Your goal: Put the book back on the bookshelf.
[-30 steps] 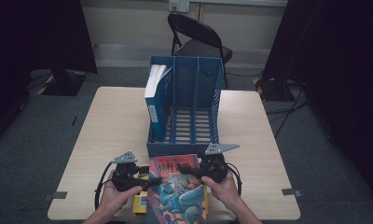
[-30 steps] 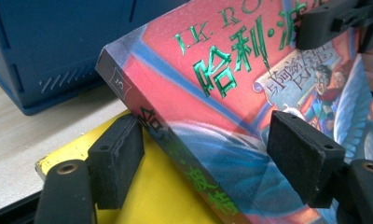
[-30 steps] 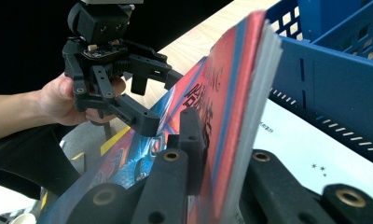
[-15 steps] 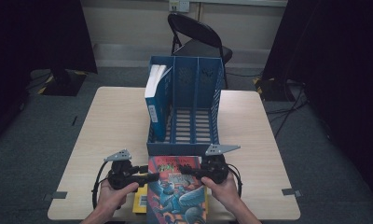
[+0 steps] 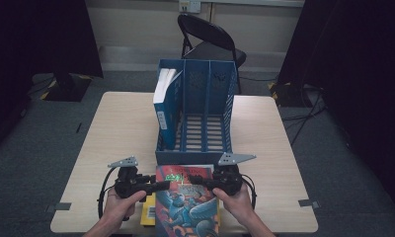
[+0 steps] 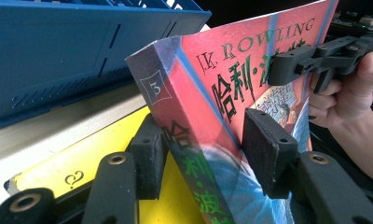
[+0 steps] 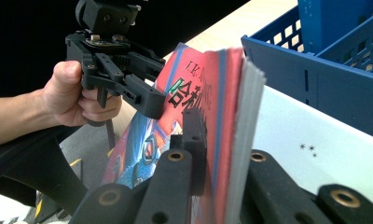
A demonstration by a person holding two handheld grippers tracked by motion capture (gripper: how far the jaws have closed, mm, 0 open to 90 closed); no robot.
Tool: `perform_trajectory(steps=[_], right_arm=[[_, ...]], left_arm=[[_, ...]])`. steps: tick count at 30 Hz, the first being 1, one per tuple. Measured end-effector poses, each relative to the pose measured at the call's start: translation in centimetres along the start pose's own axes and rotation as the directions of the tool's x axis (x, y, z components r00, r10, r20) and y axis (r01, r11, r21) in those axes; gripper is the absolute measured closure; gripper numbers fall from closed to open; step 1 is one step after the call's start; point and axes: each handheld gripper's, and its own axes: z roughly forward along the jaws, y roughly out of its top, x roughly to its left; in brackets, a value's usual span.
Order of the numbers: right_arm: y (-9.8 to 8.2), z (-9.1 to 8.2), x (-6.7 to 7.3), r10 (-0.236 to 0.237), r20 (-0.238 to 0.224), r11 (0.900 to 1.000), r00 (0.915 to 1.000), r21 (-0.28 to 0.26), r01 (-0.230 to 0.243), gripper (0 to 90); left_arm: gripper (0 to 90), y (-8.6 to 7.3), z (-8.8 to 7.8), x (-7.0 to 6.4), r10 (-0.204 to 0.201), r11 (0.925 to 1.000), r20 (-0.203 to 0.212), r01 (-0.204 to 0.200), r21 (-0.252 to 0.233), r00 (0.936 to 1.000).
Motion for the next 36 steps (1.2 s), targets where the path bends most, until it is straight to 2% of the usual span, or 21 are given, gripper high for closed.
perform_trajectory(steps=[3, 11, 16, 18, 22, 24, 28, 30, 32, 33, 34, 36], right_arm=[[0.1, -0.2, 0.1, 0.002, 0.006, 1.0, 1.0, -0.009, -0.002, 85.4], [1.2, -0.6, 1.0, -0.037, 0.023, 0.999, 0.9991, -0.032, 0.037, 85.6], [1.8, -0.7, 1.3, -0.04, 0.035, 0.998, 0.9986, -0.048, 0.041, 85.7], [2.1, -0.8, 1.4, -0.045, 0.039, 0.998, 0.9982, -0.052, 0.047, 85.7], [2.6, -1.0, 1.5, -0.057, 0.039, 0.996, 0.9976, -0.065, 0.059, 85.7], [2.9, -1.1, 1.6, -0.063, 0.035, 0.995, 0.9974, -0.073, 0.065, 85.7], [3.7, -1.4, 2.1, -0.081, 0.046, 0.992, 0.9957, -0.089, 0.085, 85.7], [4.3, -1.6, 2.2, -0.09, 0.056, 0.991, 0.9944, -0.097, 0.095, 85.7], [4.6, -1.8, 2.1, -0.085, 0.056, 0.99, 0.9948, -0.112, 0.091, 85.7], [5.1, -2.0, 2.0, -0.081, 0.07, 0.988, 0.9943, -0.125, 0.089, 85.7], [5.2, -2.0, 2.0, -0.079, 0.072, 0.988, 0.9943, -0.124, 0.088, 85.8], [5.4, -1.9, 2.1, -0.086, 0.075, 0.989, 0.9935, -0.118, 0.094, 85.8]], left_arm=[[51.7, 0.2, 0.0, 0.0, 0.003, 1.0, 0.0, -0.003, -0.003, 1.0], [54.5, 1.1, -0.7, -0.5, 0.021, 0.9992, 0.007, -0.021, -0.033, 0.9998], [52.7, 1.7, -0.6, -0.4, 0.025, 0.9987, -0.004, -0.025, -0.044, 0.9997], [52.8, 2.0, -0.6, -0.3, 0.028, 0.9983, 0.014, -0.027, -0.052, 0.9995], [53.5, 2.6, -0.8, -0.3, 0.042, 0.9969, 0.024, -0.04, -0.068, 0.9988], [53.6, 2.9, -1.0, -0.5, 0.067, 0.9951, 0.037, -0.064, -0.076, 0.9971], [53.8, 3.7, -1.4, -0.9, 0.085, 0.992, 0.047, -0.08, -0.098, 0.9953], [56.9, 4.4, -1.7, -1.3, 0.097, 0.9878, 0.093, -0.084, -0.132, 0.991], [58.7, 4.7, -1.8, -1.6, 0.111, 0.9862, 0.091, -0.098, -0.133, 0.9897], [61.6, 5.2, -1.6, -2.5, 0.158, 0.9816, 0.021, -0.155, -0.112, 0.9872], [61.2, 5.4, -1.5, -2.7, 0.16, 0.9821, 0.01, -0.158, -0.102, 0.9871], [60.5, 5.6, -1.0, -2.6, 0.154, 0.9838, 0.02, -0.152, -0.095, 0.9878]])
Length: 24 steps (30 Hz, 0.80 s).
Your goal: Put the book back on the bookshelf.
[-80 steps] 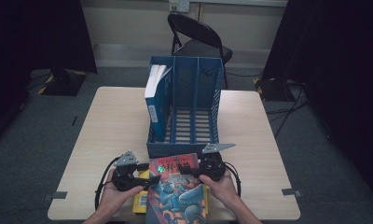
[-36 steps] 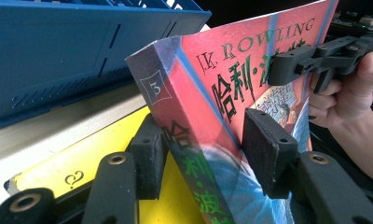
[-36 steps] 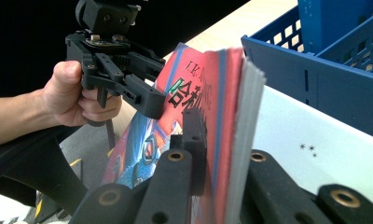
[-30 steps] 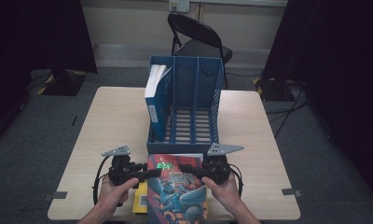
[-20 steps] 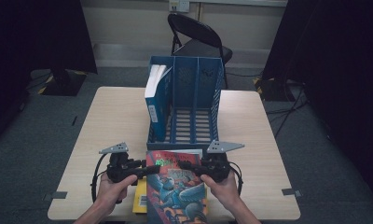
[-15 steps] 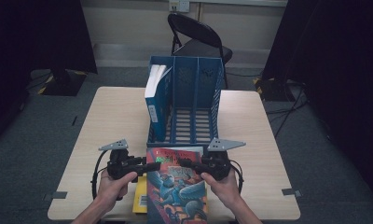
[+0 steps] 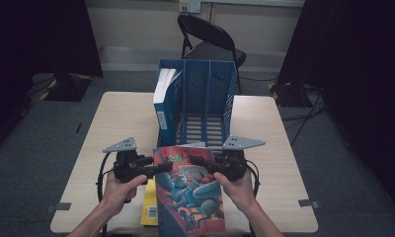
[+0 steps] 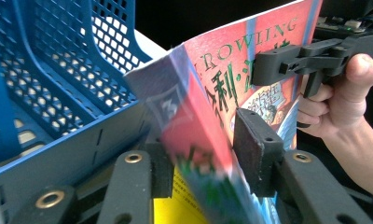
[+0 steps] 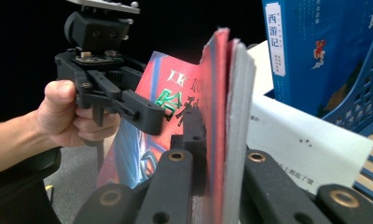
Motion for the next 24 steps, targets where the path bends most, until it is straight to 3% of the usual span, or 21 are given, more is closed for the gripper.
perform_trajectory(steps=[2, 5, 10, 17, 21, 24], right_arm=[[0.1, 0.2, 0.2, -0.012, 0.0, 1.0, 0.9999, 0.008, 0.012, 85.8], [0.2, 0.2, 0.3, -0.007, -0.005, 1.0, 1.0, -0.001, 0.007, 85.7], [1.1, -0.2, 0.3, -0.004, -0.005, 0.999, 1.0, -0.04, 0.003, 85.8], [3.7, -0.9, 1.6, -0.058, 0.013, 0.993, 0.9983, -0.104, 0.059, 85.8], [3.9, -0.9, 1.8, -0.075, 0.014, 0.988, 0.9971, -0.137, 0.076, 85.8], [3.4, -0.6, 1.6, -0.078, -0.002, 0.986, 0.997, -0.146, 0.077, 85.8]], left_arm=[[61.9, 0.3, 0.2, 0.1, -0.026, 0.9995, 0.025, 0.027, -0.015, 0.9993], [64.8, 0.7, 0.2, 0.0, -0.025, 0.9995, 0.028, 0.025, -0.018, 0.9993], [67.6, 2.4, -0.2, -0.6, 0.0, 0.9984, 0.027, 0.001, -0.057, 0.9996], [71.7, 5.1, -1.4, -1.5, 0.058, 0.9919, 0.012, -0.056, -0.114, 0.9982], [72.7, 5.1, -1.7, -1.9, 0.09, 0.9859, 0.005, -0.089, -0.142, 0.9959], [72.2, 4.8, -1.4, -2.1, 0.087, 0.9845, 0.006, -0.085, -0.153, 0.9962]])
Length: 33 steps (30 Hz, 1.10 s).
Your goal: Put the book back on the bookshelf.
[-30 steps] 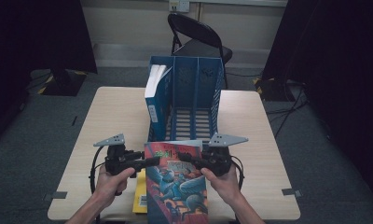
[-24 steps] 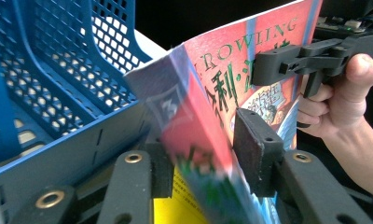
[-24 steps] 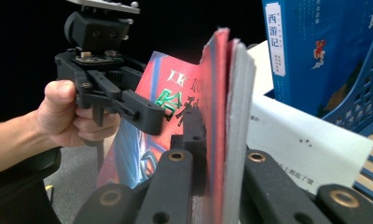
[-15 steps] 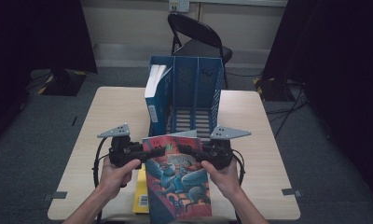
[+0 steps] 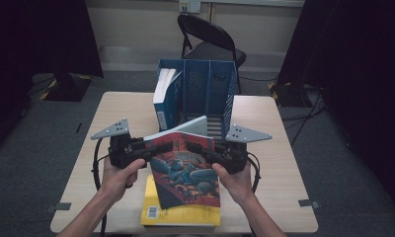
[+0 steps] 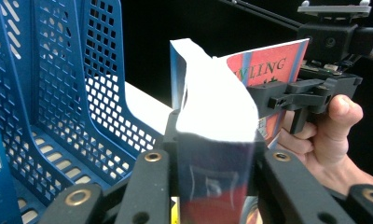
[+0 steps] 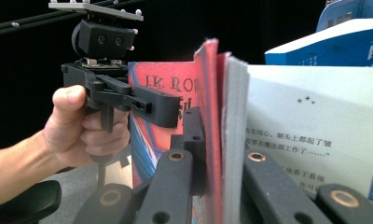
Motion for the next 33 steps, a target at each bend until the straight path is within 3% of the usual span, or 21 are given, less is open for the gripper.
perform_trajectory(steps=[3, 5, 7, 8, 10, 16, 18, 22, 28, 33], right_arm=[[0.3, 0.2, 0.1, -0.008, 0.034, 1.0, 0.9994, 0.004, 0.008, 85.8], [0.6, 0.2, 0.0, -0.009, 0.033, 1.0, 0.9994, -0.003, 0.009, 85.8], [0.8, 0.0, 0.0, -0.029, 0.018, 0.999, 0.9994, -0.027, 0.029, 85.7], [0.8, -0.2, 0.2, -0.053, 0.013, 0.997, 0.9985, -0.051, 0.053, 85.7], [0.4, -0.5, 0.2, -0.053, 0.001, 0.997, 0.9986, -0.056, 0.053, 85.6], [-0.8, -0.8, 0.8, -0.053, -0.052, 0.997, 0.9972, -0.053, 0.05, 83.9], [-1.0, -1.0, 1.0, -0.056, -0.046, 0.997, 0.9974, -0.052, 0.053, 82.5], [-1.3, -1.3, 1.1, -0.062, -0.035, 0.998, 0.9974, -0.029, 0.061, 77.5], [-2.1, -2.3, 0.3, -0.041, 0.005, 0.999, 0.9992, -0.006, 0.041, 64.6], [-2.1, -3.3, 0.2, -0.076, 0.096, 0.997, 0.9925, 0.0, 0.077, 57.4]], left_arm=[[73.5, 0.4, 0.2, 0.0, 0.004, 1.0, -0.011, -0.004, 0.006, 0.9999], [73.6, 0.6, 0.2, 0.0, 0.01, 0.9999, -0.004, -0.01, 0.0, 0.9999], [73.5, 1.2, -0.1, -1.0, 0.085, 0.9958, -0.013, -0.085, -0.032, 0.9963], [73.5, 1.3, -0.2, -1.3, 0.107, 0.9939, -0.017, -0.107, -0.025, 0.9941], [73.2, 1.1, -0.2, -1.8, 0.147, 0.9891, -0.04, -0.147, 0.003, 0.9883], [70.5, -0.1, -0.8, -3.2, 0.141, 0.9898, -0.05, -0.142, -0.016, 0.9888], [70.6, -0.3, -0.7, -3.5, 0.174, 0.9846, -0.063, -0.175, -0.006, 0.9827], [70.1, -0.5, -0.5, -3.4, 0.169, 0.9856, -0.038, -0.169, 0.003, 0.9849], [70.4, -0.9, -0.7, -3.6, 0.168, 0.9857, -0.04, -0.168, 0.012, 0.9849], [70.3, -1.1, -0.9, -3.8, 0.17, 0.9854, -0.033, -0.169, 0.016, 0.9849]])
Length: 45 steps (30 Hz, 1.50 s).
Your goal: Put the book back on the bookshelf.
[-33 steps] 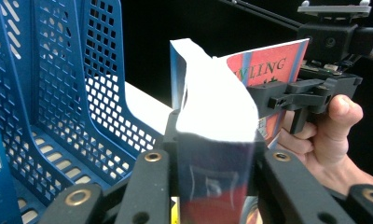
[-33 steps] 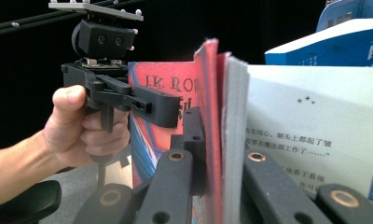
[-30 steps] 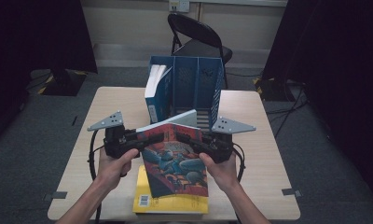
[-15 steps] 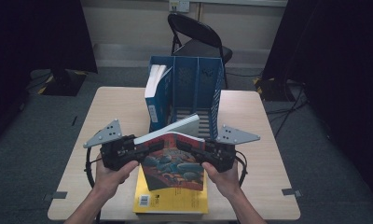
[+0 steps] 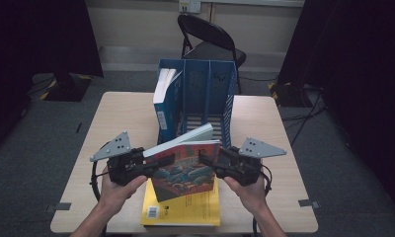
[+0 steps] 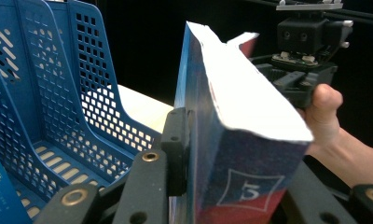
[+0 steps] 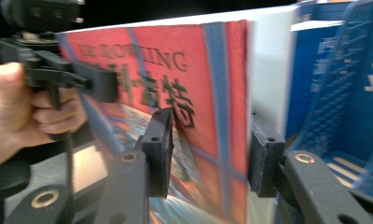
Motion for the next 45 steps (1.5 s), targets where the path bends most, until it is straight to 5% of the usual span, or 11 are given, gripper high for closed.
perform_trajectory(steps=[3, 7, 15, 19, 25, 28, 37, 45], right_arm=[[0.0, -0.4, -0.6, -0.007, 0.048, 1.0, 0.9988, 0.003, 0.007, 54.0], [-0.5, 0.0, -1.6, 0.025, 0.031, 0.999, 0.9992, 0.027, -0.026, 41.8], [-1.3, 1.6, -2.7, 0.041, -0.105, 0.996, 0.9937, 0.078, -0.033, 27.7], [-1.6, 1.9, -2.9, 0.038, -0.137, 0.996, 0.9899, 0.088, -0.026, 24.2], [-1.6, 2.4, -2.4, 0.032, -0.141, 0.994, 0.9894, 0.111, -0.016, 26.1], [-1.6, 2.3, -2.2, 0.021, -0.125, 0.993, 0.9919, 0.117, -0.007, 29.0], [-1.6, 2.4, -1.9, 0.002, -0.102, 0.992, 0.9948, 0.122, 0.011, 27.4], [-1.6, 2.5, -1.8, -0.005, -0.103, 0.991, 0.9947, 0.13, 0.019, 26.0]], left_arm=[[70.5, 0.0, -0.1, -0.2, 0.01, 0.9999, 0.011, -0.011, 0.005, 0.9999], [70.6, 0.0, -0.1, -0.5, 0.022, 0.9997, 0.015, -0.022, 0.011, 0.9996], [69.5, 0.0, -0.2, -0.9, 0.025, 0.9994, 0.05, -0.026, 0.024, 0.9984], [69.4, -0.1, -0.2, -0.8, 0.018, 0.9996, 0.064, -0.02, 0.022, 0.9978], [68.3, -0.3, -0.1, -0.9, 0.025, 0.9996, 0.057, -0.026, 0.013, 0.998], [68.6, -0.9, 0.6, -0.8, 0.023, 0.9992, 0.022, -0.024, 0.033, 0.9995], [66.1, -1.8, 2.2, -0.7, -0.02, 0.9984, -0.011, 0.02, 0.053, 0.9997], [54.5, -2.0, 2.5, -0.9, 0.019, 0.9996, -0.014, -0.019, 0.022, 0.9997]])
